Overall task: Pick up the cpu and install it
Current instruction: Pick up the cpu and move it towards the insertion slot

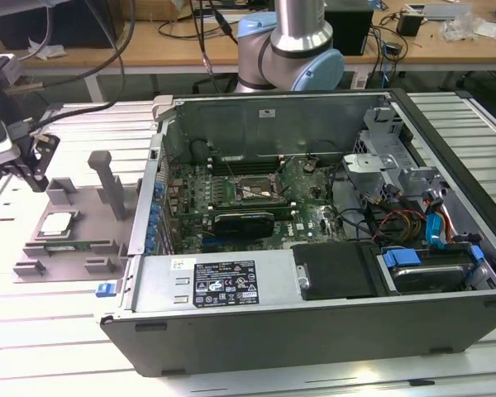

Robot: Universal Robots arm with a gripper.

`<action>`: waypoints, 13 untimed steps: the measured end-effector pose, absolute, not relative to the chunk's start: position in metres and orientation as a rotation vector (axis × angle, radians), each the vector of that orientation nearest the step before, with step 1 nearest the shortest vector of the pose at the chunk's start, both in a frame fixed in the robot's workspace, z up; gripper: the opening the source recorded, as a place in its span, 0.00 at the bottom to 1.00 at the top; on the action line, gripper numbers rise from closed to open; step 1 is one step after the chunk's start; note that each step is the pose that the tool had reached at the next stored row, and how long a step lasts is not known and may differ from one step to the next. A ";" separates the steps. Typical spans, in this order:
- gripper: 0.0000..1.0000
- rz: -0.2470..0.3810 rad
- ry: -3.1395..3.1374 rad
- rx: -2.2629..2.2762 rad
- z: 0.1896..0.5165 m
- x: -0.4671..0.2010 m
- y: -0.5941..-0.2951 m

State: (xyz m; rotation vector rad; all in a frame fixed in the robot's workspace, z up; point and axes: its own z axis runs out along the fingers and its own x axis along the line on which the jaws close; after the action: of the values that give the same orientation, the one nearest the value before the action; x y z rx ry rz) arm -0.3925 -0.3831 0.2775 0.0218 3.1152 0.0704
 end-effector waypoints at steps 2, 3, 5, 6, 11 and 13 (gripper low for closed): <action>0.11 0.070 3.115 0.022 0.274 -0.393 -0.384; 0.11 0.070 3.115 0.022 0.272 -0.394 -0.384; 0.11 0.070 3.115 0.022 0.268 -0.397 -0.384; 0.11 0.071 3.115 0.022 0.266 -0.397 -0.384; 0.11 0.071 3.115 0.022 0.254 -0.400 -0.384; 0.11 0.071 3.115 0.022 0.249 -0.400 -0.385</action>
State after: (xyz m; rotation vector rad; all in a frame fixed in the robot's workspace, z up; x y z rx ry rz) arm -0.4003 -0.3848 0.2492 0.0221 3.1151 0.0705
